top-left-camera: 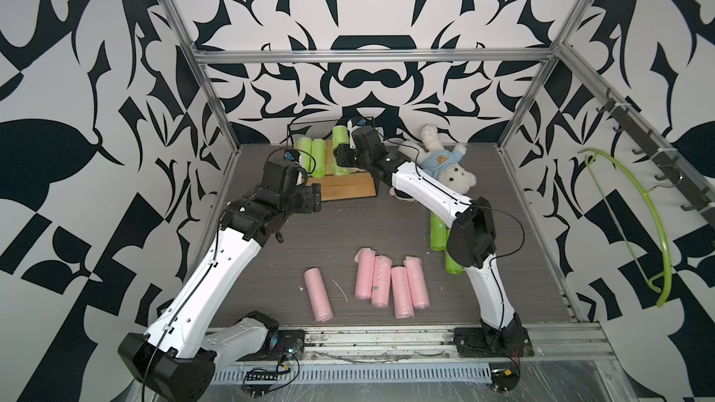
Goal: Sort the rolls of trash bags by color and place them on the shelf
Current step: Place the roll of trash bags on the shelf.
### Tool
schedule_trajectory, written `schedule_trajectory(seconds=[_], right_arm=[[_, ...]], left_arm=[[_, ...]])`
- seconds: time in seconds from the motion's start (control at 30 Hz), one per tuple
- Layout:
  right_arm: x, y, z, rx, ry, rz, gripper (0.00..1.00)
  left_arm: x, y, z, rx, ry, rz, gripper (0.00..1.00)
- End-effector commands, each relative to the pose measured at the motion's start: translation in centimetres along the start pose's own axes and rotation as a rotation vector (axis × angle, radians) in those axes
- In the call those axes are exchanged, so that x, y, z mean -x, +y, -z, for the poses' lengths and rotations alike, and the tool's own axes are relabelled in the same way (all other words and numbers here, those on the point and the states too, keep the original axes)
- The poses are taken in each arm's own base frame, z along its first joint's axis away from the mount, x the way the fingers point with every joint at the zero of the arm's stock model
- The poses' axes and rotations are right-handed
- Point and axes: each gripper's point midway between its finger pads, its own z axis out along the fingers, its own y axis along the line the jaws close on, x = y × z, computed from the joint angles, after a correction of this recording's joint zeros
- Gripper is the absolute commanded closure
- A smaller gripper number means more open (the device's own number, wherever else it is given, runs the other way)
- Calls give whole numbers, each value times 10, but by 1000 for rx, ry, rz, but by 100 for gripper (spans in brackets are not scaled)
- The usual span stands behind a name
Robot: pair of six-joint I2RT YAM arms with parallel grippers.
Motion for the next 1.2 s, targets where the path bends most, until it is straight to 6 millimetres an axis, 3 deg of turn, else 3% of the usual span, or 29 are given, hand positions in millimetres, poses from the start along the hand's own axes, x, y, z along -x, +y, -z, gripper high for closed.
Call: schedule_trajectory(seconds=[0.0, 0.33, 0.6, 0.93, 1.17], right_arm=[[38, 34, 20, 108, -68, -55, 52], [41, 17, 13, 63, -69, -89, 40], [49, 21, 23, 86, -70, -83, 35], [60, 26, 67, 97, -45, 42, 25], [53, 8, 127, 37, -6, 160, 25]], left_arm=[[4, -2, 7, -14, -4, -9, 17], [6, -4, 11, -34, -15, -2, 17], [2, -6, 7, -45, -7, 5, 17], [-7, -38, -9, -223, 13, 72, 20], [-6, -59, -23, -303, 15, 97, 28]])
